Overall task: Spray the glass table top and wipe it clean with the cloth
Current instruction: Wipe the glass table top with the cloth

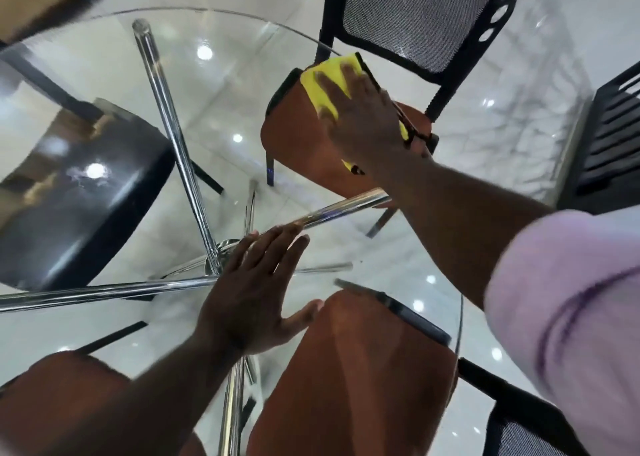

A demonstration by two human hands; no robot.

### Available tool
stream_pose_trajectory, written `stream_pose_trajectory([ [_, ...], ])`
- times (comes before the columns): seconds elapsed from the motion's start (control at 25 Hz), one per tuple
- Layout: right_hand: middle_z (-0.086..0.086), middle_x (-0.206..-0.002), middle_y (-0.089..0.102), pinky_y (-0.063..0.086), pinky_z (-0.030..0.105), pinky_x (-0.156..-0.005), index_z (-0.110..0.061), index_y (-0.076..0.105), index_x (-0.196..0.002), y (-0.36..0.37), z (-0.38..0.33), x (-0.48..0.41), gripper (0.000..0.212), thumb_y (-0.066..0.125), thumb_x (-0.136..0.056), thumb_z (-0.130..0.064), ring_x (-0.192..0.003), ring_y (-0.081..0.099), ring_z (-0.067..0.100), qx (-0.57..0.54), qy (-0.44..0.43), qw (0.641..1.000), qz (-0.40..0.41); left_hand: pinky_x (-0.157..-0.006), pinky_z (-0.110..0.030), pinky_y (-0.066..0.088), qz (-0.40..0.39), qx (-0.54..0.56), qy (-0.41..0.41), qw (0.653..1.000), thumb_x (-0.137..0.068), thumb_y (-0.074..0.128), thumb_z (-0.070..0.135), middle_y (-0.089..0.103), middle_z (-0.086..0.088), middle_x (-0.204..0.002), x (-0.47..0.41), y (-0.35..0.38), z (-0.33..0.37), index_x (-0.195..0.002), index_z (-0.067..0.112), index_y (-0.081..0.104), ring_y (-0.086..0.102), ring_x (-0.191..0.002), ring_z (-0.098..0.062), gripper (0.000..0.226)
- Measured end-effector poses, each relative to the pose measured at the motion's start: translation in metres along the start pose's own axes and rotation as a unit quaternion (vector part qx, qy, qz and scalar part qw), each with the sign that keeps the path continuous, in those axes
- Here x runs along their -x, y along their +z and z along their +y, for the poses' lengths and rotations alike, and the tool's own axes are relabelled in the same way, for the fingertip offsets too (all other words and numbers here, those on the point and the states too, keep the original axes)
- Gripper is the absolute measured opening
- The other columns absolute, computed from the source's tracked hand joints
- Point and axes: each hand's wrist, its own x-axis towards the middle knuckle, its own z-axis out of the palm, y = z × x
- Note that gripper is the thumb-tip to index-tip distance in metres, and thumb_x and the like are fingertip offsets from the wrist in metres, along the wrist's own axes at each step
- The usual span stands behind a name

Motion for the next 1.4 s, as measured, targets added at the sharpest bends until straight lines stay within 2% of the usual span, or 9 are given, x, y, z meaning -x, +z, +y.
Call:
stream_pose_trajectory([
  [0.08, 0.006, -0.178, 0.032, 0.037, 0.059, -0.124, -0.047, 0.032, -0.167, -0.005, 0.003, -0.003, 0.061, 0.032, -0.107, -0.057, -0.159, 0.039, 0.033, -0.016, 0.011, 0.999, -0.043, -0.127, -0.052, 0.024, -0.008, 0.006, -0.002, 1.000, -0.094, 0.044, 0.077, 0.023, -0.001, -0.174, 0.002, -0.002, 0.001, -0.163, 0.017, 0.035, 0.024, -0.161, -0.023, 0.092],
  [0.28, 0.011, -0.177, 0.033, 0.042, 0.054, -0.120, -0.036, 0.034, -0.169, -0.033, 0.034, 0.139, 0.056, 0.035, -0.116, -0.052, -0.157, 0.042, 0.036, 0.007, 0.034, 0.999, 0.023, -0.127, -0.054, 0.025, 0.023, 0.024, 0.003, 0.999, -0.092, 0.048, 0.075, 0.036, -0.006, -0.169, 0.000, -0.006, 0.001, -0.157, 0.011, 0.045, 0.037, -0.154, -0.032, 0.091],
  [0.44, 0.014, -0.167, 0.050, 0.049, 0.058, -0.112, -0.037, 0.051, -0.161, 0.005, 0.012, 0.023, 0.053, 0.042, -0.111, -0.050, -0.147, 0.056, 0.038, 0.010, 0.020, 0.997, 0.069, -0.126, -0.055, 0.026, 0.013, 0.027, 0.005, 1.000, -0.093, 0.048, 0.075, 0.032, -0.006, -0.171, -0.004, -0.003, -0.001, -0.159, 0.011, 0.043, 0.032, -0.157, -0.029, 0.092],
  [0.6, 0.012, -0.167, 0.050, 0.048, 0.056, -0.112, -0.042, 0.051, -0.160, 0.025, -0.023, -0.067, 0.057, 0.041, -0.106, -0.056, -0.146, 0.056, 0.037, 0.004, 0.054, 0.999, 0.006, -0.126, -0.055, 0.027, 0.021, 0.026, 0.014, 0.999, -0.091, 0.054, 0.073, 0.032, -0.006, -0.171, -0.004, -0.002, -0.001, -0.158, 0.011, 0.043, 0.033, -0.157, -0.030, 0.092],
  [0.88, 0.010, -0.179, 0.028, 0.040, 0.051, -0.124, -0.037, 0.030, -0.171, -0.047, 0.009, 0.192, 0.059, 0.040, -0.115, -0.052, -0.160, 0.039, 0.033, -0.005, 0.215, 0.976, 0.035, -0.121, -0.059, 0.032, 0.020, 0.016, 0.016, 1.000, -0.089, 0.057, 0.071, 0.038, -0.009, -0.168, -0.003, -0.006, 0.000, -0.155, 0.008, 0.048, 0.040, -0.153, -0.034, 0.092],
  [1.08, 0.013, -0.175, 0.036, 0.042, 0.058, -0.121, -0.041, 0.030, -0.169, -0.038, 0.038, 0.151, 0.055, 0.036, -0.116, -0.051, -0.158, 0.042, 0.037, 0.039, 0.003, 0.999, 0.010, -0.122, -0.058, 0.031, 0.034, 0.013, 0.024, 0.999, -0.088, 0.060, 0.069, 0.036, -0.008, -0.169, -0.004, -0.001, -0.001, -0.157, 0.009, 0.045, 0.040, -0.152, -0.035, 0.093],
  [1.2, 0.014, -0.176, 0.034, 0.043, 0.062, -0.117, -0.036, 0.037, -0.169, -0.038, 0.018, 0.114, 0.062, 0.040, -0.109, -0.052, -0.156, 0.043, 0.040, -0.025, 0.301, 0.953, 0.017, -0.122, -0.057, 0.031, 0.034, 0.003, 0.017, 0.999, -0.088, 0.060, 0.069, 0.034, -0.006, -0.170, -0.001, -0.001, 0.000, -0.158, 0.010, 0.042, 0.039, -0.153, -0.033, 0.093],
  [1.24, 0.014, -0.176, 0.033, 0.040, 0.061, -0.119, -0.034, 0.038, -0.168, -0.041, -0.009, 0.137, 0.062, 0.041, -0.109, -0.051, -0.156, 0.042, 0.041, -0.041, 0.320, 0.946, 0.029, -0.122, -0.056, 0.030, 0.034, 0.005, 0.019, 0.999, -0.089, 0.058, 0.069, 0.033, -0.005, -0.170, -0.001, -0.002, 0.001, -0.158, 0.011, 0.040, 0.038, -0.153, -0.032, 0.093],
  [1.4, 0.005, -0.179, 0.028, 0.035, 0.054, -0.125, -0.040, 0.035, -0.168, -0.080, -0.030, 0.260, 0.056, 0.041, -0.114, -0.053, -0.161, 0.037, 0.029, -0.049, -0.020, 0.998, -0.032, -0.123, -0.055, 0.029, 0.048, 0.018, 0.045, 0.998, -0.095, 0.052, 0.058, 0.031, -0.007, -0.171, 0.001, 0.000, -0.005, -0.159, 0.011, 0.038, 0.038, -0.152, -0.034, 0.080],
])
